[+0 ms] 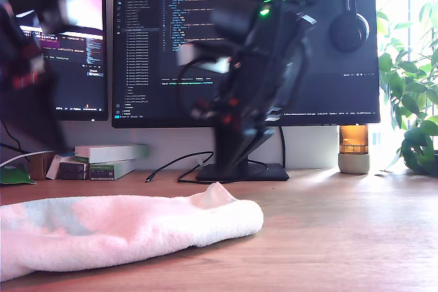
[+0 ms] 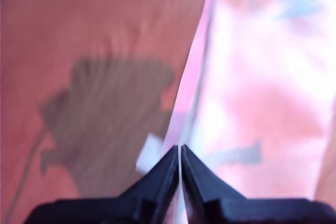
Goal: Fold the tea towel to a neat square and place it to the right
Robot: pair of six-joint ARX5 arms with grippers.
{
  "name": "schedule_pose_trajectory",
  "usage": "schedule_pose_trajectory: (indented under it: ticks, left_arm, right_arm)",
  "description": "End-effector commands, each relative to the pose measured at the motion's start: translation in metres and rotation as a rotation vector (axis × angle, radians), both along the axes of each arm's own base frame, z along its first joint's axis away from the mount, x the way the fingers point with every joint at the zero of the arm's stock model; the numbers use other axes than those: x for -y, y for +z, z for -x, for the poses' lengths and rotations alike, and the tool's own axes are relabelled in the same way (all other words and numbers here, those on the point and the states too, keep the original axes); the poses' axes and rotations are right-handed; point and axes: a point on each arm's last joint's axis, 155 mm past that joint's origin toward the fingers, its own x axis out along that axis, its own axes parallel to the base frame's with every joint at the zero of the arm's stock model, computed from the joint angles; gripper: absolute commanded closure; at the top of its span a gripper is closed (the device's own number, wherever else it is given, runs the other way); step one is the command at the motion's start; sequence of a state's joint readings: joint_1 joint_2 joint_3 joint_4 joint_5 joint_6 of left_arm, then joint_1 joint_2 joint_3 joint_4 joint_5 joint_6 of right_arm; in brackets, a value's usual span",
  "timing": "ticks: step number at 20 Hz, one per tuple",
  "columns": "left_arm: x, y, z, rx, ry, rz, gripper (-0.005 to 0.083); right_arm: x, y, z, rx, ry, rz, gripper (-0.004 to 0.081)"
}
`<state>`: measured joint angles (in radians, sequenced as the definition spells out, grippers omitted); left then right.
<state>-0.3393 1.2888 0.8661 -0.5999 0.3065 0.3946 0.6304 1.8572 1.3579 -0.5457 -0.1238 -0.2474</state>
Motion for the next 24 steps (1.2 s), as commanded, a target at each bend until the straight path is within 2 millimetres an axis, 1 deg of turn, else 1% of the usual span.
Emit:
schedule_pose_trajectory:
  ticks: [1,4,6,8,9,12,14,16,19,21,22,24]
  left_arm:
    - [0.003,0.011,0.0,0.034,-0.025,0.021,0.0793]
    - [0.011,0.026,0.007,0.061,-0.06,0.082,0.0793]
    - [0.011,0.031,0.012,0.069,-0.067,0.111,0.0793]
    - [0.011,0.03,0.019,0.067,-0.075,0.128,0.0793]
    - [0.011,0.026,0.024,0.059,-0.079,0.132,0.0793]
    - [0.006,0.007,0.034,0.025,-0.078,0.108,0.0793]
    - [0.01,0.003,0.036,0.016,-0.092,0.104,0.0793]
    - [0.011,-0.004,0.037,-0.004,-0.104,0.095,0.0793]
    - [0.012,-0.02,0.036,-0.049,-0.111,0.077,0.0793]
    - [0.014,-0.027,0.037,-0.078,-0.117,0.08,0.0793]
    - [0.016,-0.028,0.038,-0.081,-0.123,0.084,0.0793]
    - [0.018,-0.031,0.039,-0.091,-0.129,0.08,0.0793]
  right_arm:
    - [-0.003,0.026,0.007,0.038,-0.016,-0.06,0.0783]
    - [0.0,0.046,0.017,0.083,-0.055,-0.137,0.0783]
    - [0.003,0.051,0.029,0.099,-0.082,-0.184,0.0783]
    - [0.005,0.049,0.043,0.116,-0.095,-0.221,0.0783]
    - [0.006,0.049,0.049,0.125,-0.114,-0.247,0.0783]
    - [0.006,0.035,0.074,0.104,-0.126,-0.274,0.0783]
    - [0.003,0.024,0.085,0.08,-0.11,-0.263,0.0783]
    - [-0.006,0.023,0.086,0.091,-0.092,-0.278,0.0783]
    - [-0.017,0.031,0.076,0.127,-0.099,-0.338,0.0783]
    - [-0.023,0.034,0.073,0.131,-0.087,-0.369,0.0783]
    - [-0.026,0.034,0.074,0.124,-0.075,-0.382,0.0783]
    - [-0.029,0.024,0.075,0.102,-0.066,-0.377,0.0783]
